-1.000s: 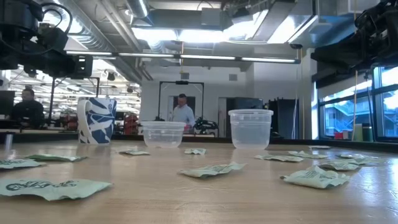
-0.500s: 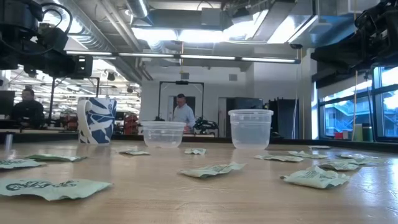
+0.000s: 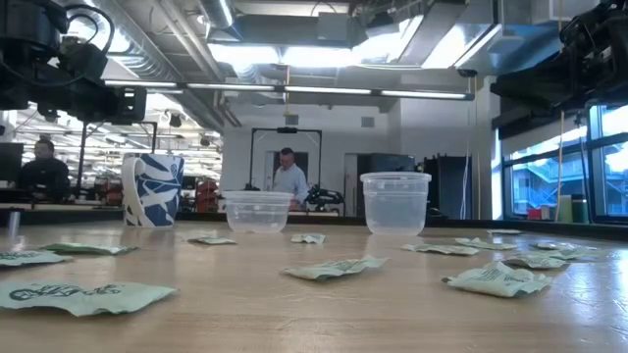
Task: Pick and place items into bin
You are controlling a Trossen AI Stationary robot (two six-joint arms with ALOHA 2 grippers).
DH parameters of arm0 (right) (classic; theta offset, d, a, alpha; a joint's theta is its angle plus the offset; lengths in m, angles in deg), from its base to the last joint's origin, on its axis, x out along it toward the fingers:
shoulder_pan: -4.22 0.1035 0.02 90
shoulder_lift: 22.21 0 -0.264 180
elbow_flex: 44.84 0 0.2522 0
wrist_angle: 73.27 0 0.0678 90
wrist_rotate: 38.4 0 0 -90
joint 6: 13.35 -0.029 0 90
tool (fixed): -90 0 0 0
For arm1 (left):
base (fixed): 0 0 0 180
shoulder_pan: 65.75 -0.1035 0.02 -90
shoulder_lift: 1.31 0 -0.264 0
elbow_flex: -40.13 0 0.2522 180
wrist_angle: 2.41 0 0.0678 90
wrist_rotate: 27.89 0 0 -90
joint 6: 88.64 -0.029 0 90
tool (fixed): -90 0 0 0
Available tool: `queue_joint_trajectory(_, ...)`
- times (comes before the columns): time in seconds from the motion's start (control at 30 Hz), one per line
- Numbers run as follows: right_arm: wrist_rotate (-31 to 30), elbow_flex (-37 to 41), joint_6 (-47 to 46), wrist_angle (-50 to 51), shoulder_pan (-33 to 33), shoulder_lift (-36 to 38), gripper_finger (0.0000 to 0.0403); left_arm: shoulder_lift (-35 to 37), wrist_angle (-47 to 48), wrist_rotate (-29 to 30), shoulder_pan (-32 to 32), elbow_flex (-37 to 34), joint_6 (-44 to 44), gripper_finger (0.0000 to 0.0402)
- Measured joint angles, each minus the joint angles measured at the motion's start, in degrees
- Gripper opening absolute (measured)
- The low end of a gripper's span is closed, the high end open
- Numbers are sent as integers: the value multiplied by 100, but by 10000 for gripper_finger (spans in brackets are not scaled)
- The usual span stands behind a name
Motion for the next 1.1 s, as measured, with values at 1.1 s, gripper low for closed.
queue_joint_trajectory(1.1,0,0,-176,0,-1,0,101,-1,-23,0,1,0,0,57)
